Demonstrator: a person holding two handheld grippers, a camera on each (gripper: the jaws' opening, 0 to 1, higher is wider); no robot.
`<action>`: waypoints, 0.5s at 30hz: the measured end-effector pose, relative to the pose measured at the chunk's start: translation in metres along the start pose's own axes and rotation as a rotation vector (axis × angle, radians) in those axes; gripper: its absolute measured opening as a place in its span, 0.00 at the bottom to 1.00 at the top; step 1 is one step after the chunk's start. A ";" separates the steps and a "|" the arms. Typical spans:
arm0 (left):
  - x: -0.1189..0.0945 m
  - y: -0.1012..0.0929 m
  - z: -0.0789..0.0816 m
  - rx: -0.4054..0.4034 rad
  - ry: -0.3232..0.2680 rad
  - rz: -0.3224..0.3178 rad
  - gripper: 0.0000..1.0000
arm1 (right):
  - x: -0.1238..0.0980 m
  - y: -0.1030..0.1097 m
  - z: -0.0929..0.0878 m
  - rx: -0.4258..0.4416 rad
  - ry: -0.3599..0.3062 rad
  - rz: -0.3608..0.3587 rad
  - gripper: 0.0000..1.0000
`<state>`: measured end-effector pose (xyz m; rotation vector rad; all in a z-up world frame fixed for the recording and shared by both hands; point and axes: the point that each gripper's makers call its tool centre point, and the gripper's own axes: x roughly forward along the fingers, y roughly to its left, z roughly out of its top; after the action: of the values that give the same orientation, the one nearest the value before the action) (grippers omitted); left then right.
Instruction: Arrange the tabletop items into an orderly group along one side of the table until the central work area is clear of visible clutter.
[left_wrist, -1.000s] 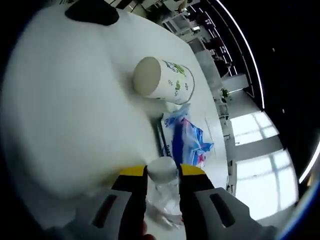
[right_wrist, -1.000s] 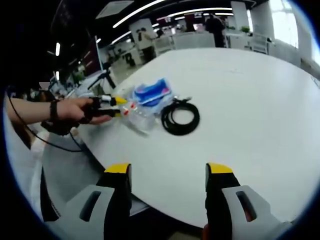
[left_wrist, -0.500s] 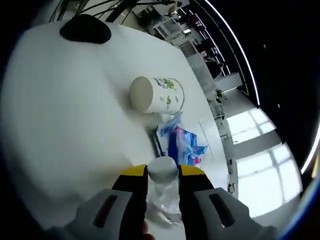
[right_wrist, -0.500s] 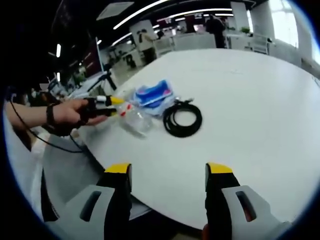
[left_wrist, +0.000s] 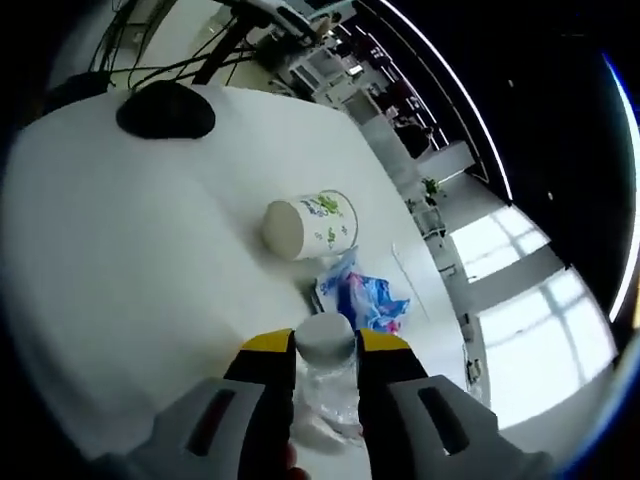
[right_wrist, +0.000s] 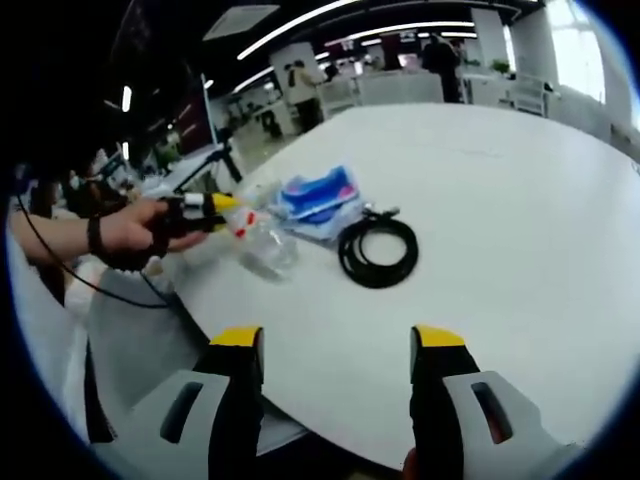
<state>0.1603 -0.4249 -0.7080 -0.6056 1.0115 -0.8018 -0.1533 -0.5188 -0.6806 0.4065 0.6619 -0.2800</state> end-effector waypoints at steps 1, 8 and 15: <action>-0.001 0.000 0.002 0.013 -0.001 -0.002 0.21 | 0.000 0.000 0.000 0.003 -0.001 0.000 0.57; -0.005 -0.009 0.012 0.121 -0.005 -0.016 0.21 | 0.000 0.003 -0.004 0.005 -0.001 0.003 0.57; -0.011 -0.021 0.019 0.233 0.002 -0.030 0.21 | 0.000 0.006 -0.004 0.011 -0.007 0.006 0.57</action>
<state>0.1679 -0.4270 -0.6785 -0.4206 0.8967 -0.9313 -0.1530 -0.5118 -0.6821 0.4175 0.6523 -0.2796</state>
